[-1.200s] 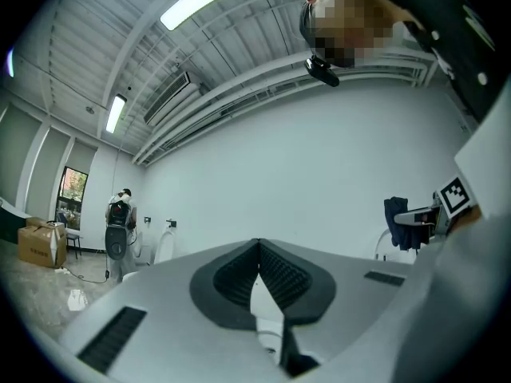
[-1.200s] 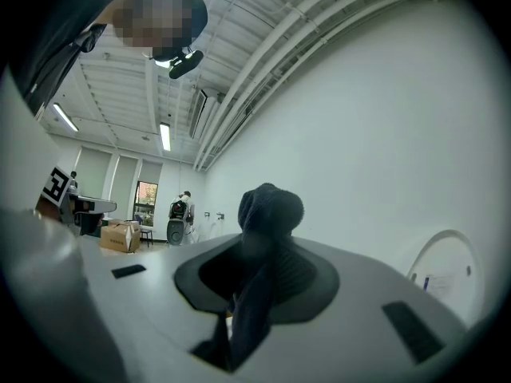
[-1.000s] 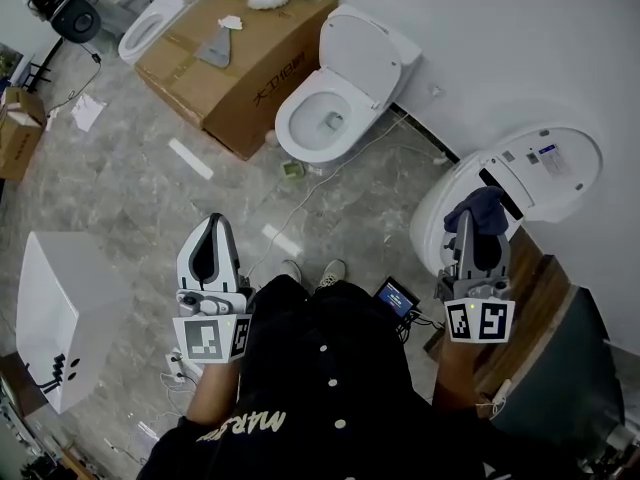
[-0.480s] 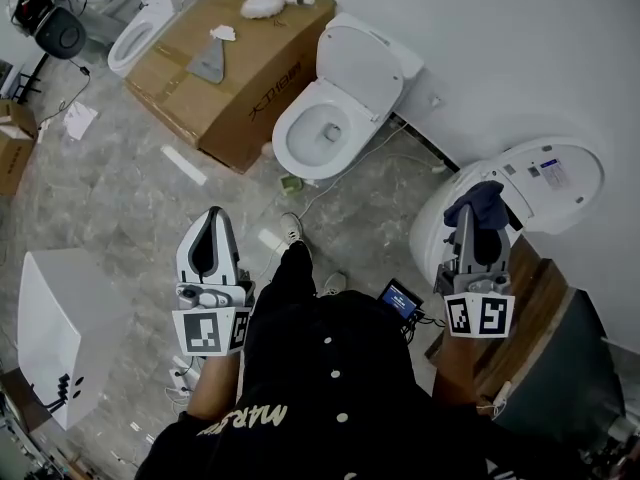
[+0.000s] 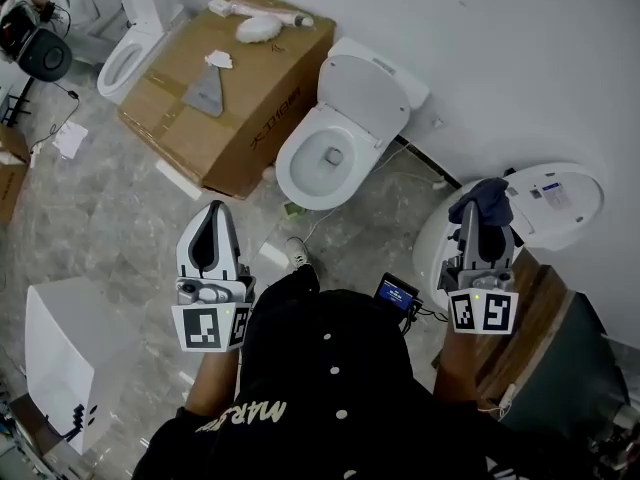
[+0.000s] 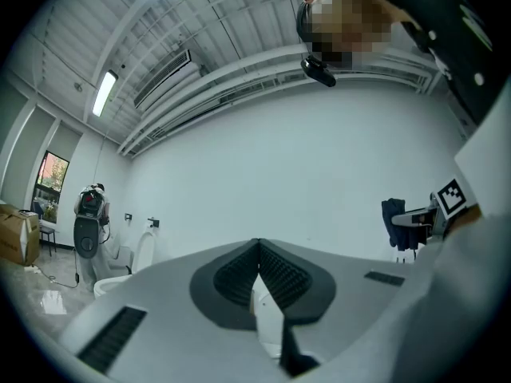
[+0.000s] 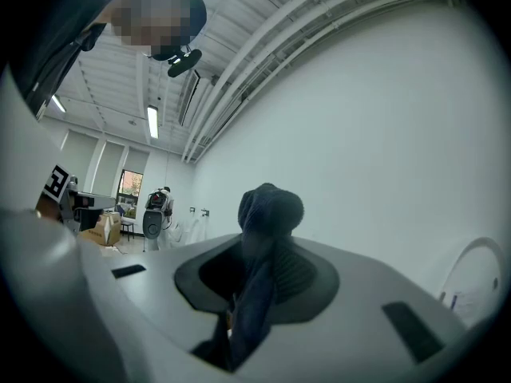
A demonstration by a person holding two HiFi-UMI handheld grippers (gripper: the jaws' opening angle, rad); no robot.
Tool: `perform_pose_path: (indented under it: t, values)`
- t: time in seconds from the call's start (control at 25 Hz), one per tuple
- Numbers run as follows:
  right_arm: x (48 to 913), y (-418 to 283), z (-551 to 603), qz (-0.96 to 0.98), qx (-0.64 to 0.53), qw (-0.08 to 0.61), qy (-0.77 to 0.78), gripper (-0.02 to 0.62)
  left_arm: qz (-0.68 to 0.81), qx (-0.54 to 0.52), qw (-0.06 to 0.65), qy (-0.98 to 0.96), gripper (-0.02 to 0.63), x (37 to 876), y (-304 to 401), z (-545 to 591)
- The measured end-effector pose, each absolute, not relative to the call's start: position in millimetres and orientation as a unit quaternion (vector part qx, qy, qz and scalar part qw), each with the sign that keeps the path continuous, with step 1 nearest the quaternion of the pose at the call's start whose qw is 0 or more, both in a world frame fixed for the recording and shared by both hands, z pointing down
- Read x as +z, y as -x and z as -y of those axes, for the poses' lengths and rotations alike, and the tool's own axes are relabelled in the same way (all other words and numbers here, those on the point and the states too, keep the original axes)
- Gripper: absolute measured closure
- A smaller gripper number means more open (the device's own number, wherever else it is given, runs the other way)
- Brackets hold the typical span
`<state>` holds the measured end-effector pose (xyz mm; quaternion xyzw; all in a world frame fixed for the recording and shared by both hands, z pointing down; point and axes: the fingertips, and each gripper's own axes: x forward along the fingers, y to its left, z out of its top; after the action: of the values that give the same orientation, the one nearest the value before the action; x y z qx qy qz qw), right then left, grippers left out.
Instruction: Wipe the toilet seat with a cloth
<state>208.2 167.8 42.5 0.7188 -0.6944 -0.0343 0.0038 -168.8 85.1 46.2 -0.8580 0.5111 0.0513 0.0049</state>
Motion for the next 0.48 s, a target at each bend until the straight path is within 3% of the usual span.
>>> perform_pose_path:
  t: [0.48]
  values:
    - [41.6, -186.8, -101.3, 0.689, -0.055, 0.032, -0.722, 0.511, -0.495, 0.028, -0.010, 0.868, 0.595, 63.3, 190.7, -15.1]
